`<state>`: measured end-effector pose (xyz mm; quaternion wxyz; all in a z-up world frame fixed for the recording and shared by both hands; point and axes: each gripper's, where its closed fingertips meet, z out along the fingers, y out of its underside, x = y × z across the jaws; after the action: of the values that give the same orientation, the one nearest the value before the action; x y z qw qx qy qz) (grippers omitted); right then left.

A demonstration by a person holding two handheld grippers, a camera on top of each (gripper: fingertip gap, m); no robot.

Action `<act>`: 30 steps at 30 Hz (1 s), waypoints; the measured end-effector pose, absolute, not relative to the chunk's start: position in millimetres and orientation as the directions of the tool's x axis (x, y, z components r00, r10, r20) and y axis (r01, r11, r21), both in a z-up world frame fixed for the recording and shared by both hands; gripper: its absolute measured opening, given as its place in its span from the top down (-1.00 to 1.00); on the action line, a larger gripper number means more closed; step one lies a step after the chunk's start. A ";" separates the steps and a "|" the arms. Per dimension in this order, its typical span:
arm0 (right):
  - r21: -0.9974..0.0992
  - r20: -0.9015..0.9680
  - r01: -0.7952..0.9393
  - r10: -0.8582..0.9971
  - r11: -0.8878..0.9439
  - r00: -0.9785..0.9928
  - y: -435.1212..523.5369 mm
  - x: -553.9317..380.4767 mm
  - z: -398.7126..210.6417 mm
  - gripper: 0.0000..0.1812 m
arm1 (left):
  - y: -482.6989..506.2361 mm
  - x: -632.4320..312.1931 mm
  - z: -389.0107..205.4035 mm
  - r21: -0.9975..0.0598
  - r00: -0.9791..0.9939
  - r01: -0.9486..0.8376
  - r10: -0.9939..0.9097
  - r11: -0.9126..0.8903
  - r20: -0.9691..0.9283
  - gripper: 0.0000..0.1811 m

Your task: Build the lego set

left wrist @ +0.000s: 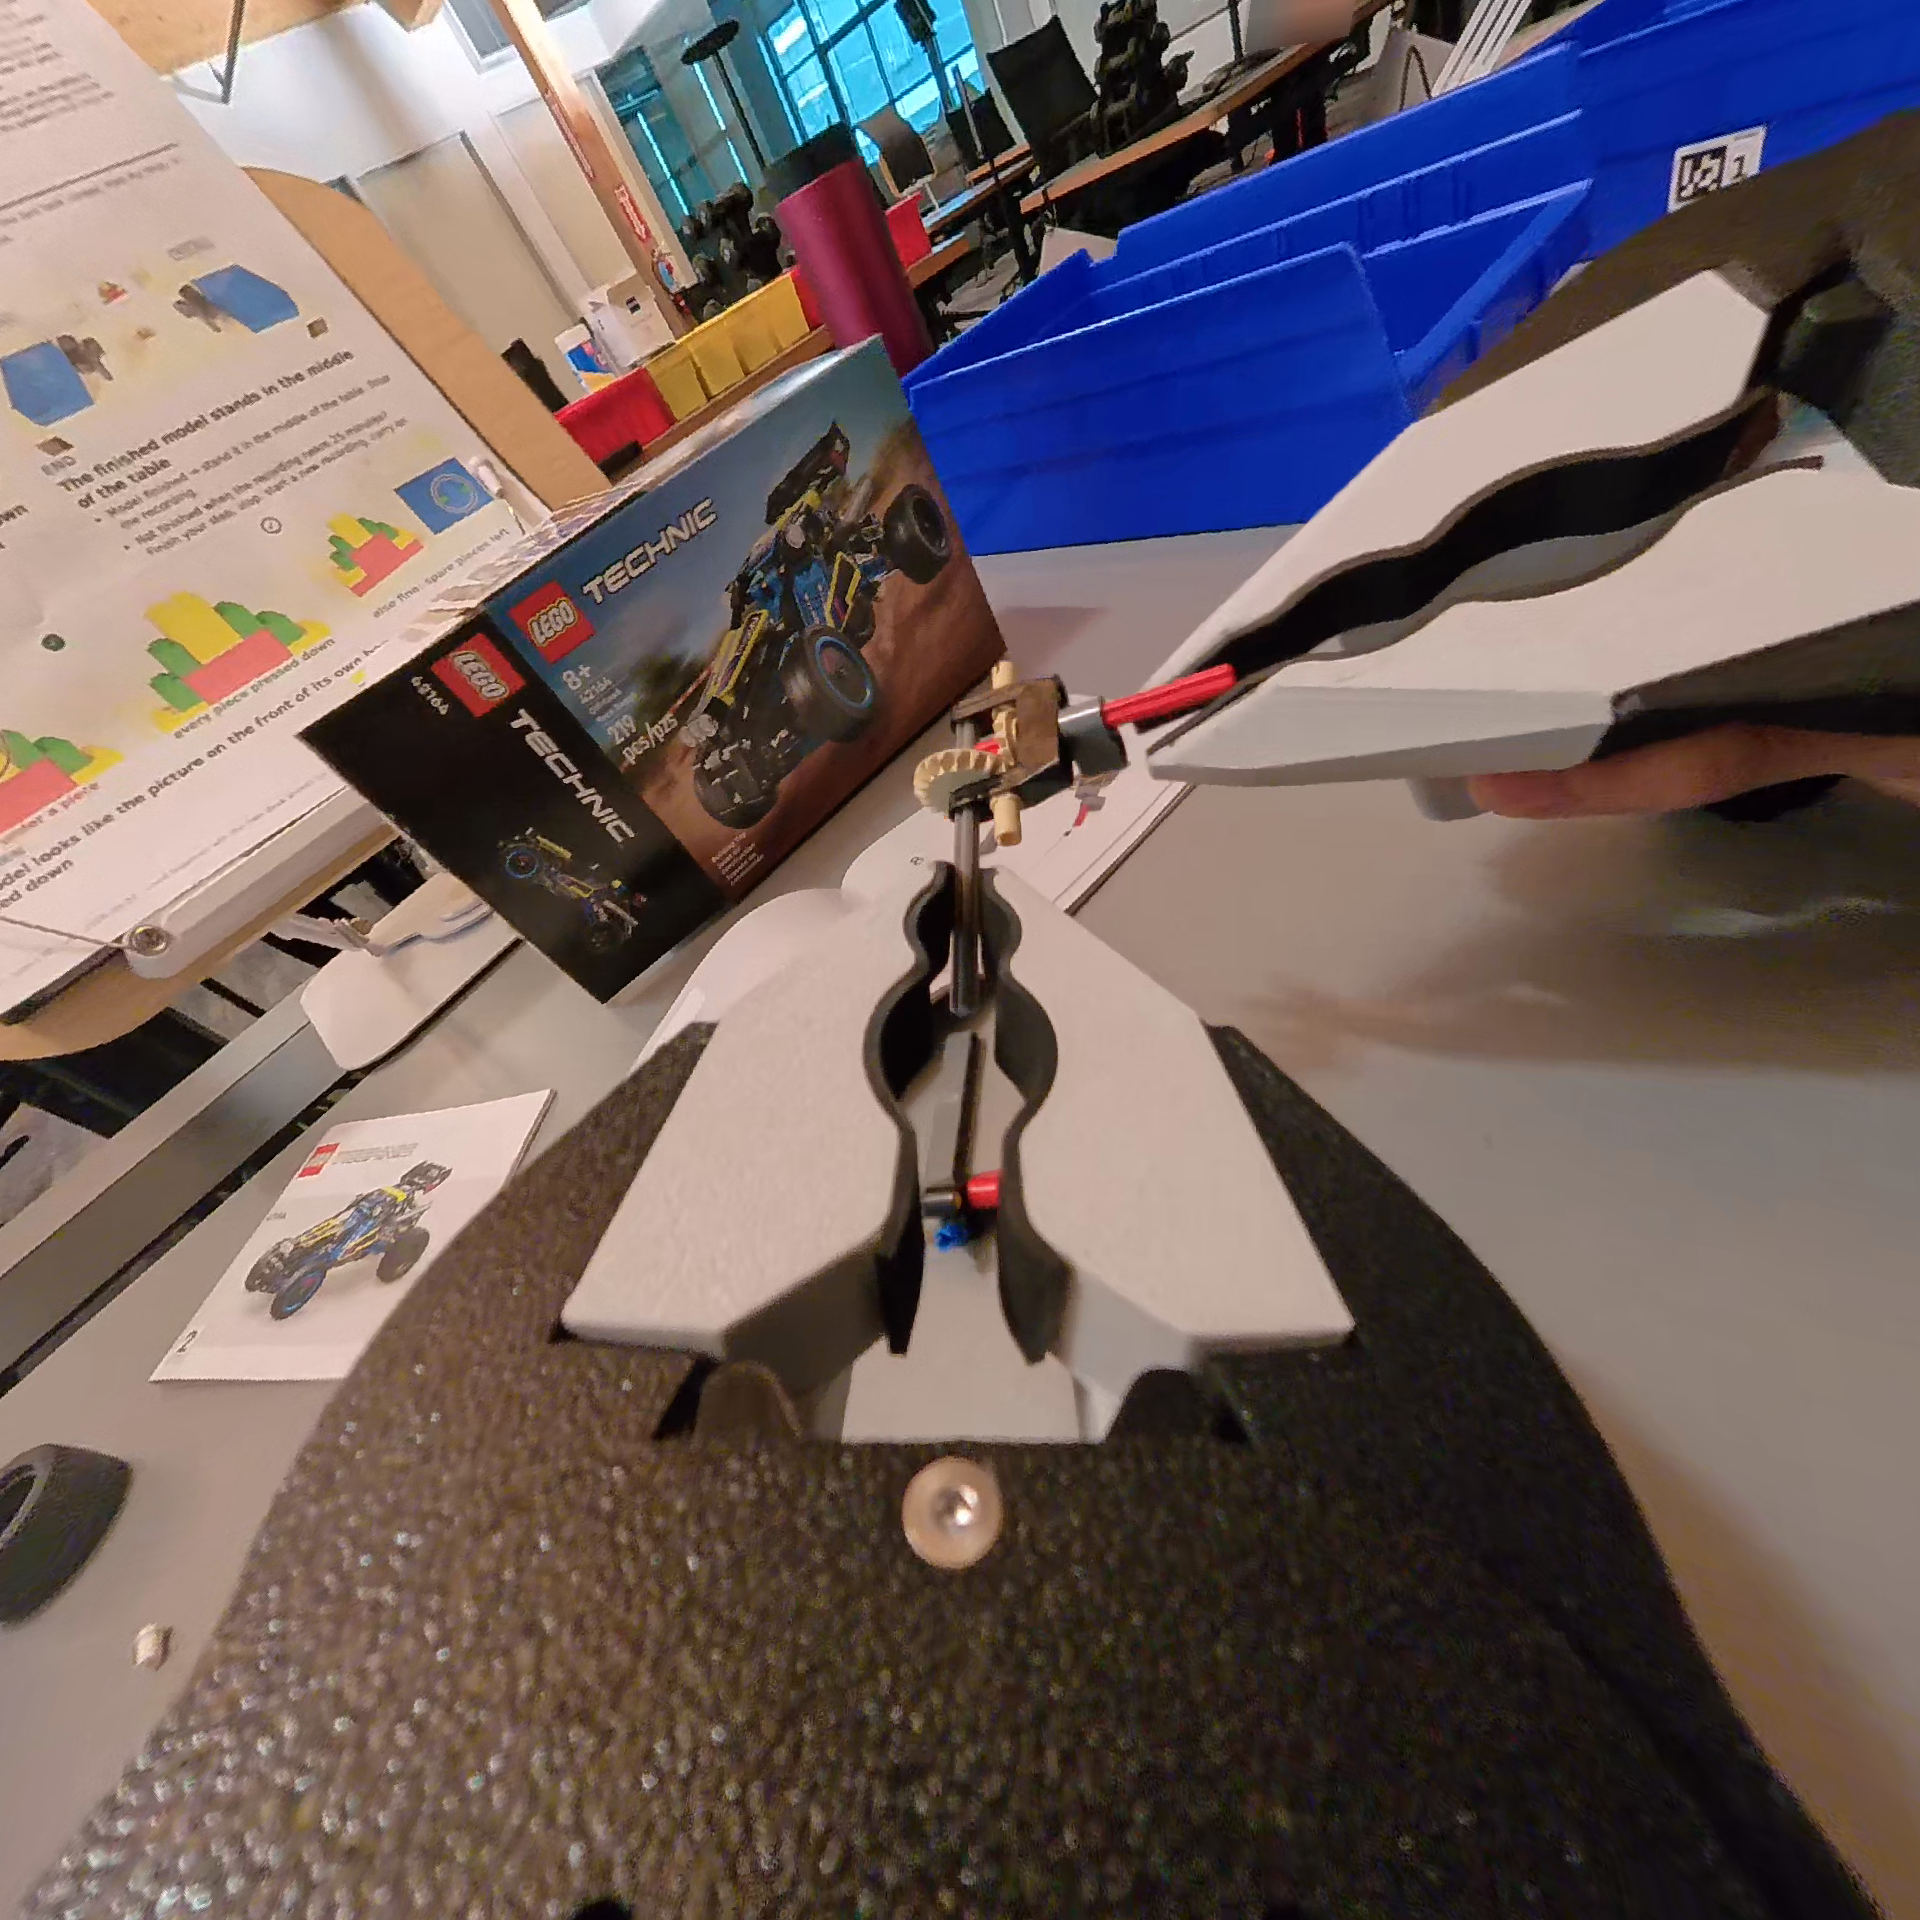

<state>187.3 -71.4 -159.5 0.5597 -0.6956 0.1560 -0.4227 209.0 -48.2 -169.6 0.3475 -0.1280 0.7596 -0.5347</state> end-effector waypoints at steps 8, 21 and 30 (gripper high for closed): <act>-0.896 0.442 0.266 -0.663 -0.355 0.604 -67.2 186.3 -163.5 0.88 | -38.3 216.4 -174.4 -0.889 -0.707 0.175 -0.574 0.424 -0.413 0.99; -0.946 0.025 -0.174 -0.598 -0.274 0.801 -34.4 166.4 -194.0 0.68 | 10.7 207.7 -196.6 -0.786 -0.624 0.131 -0.566 0.604 -0.539 0.98; -0.962 0.124 -0.066 -0.639 -0.264 0.759 -28.8 169.4 -183.2 0.90 | -3.3 185.7 -187.0 -0.794 -0.624 0.154 -0.566 0.588 -0.539 0.98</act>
<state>169.4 -28.8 -183.2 0.5594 -0.7527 0.2342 -0.2562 185.7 -3.3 -187.0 0.4135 -0.1305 0.7892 -0.4349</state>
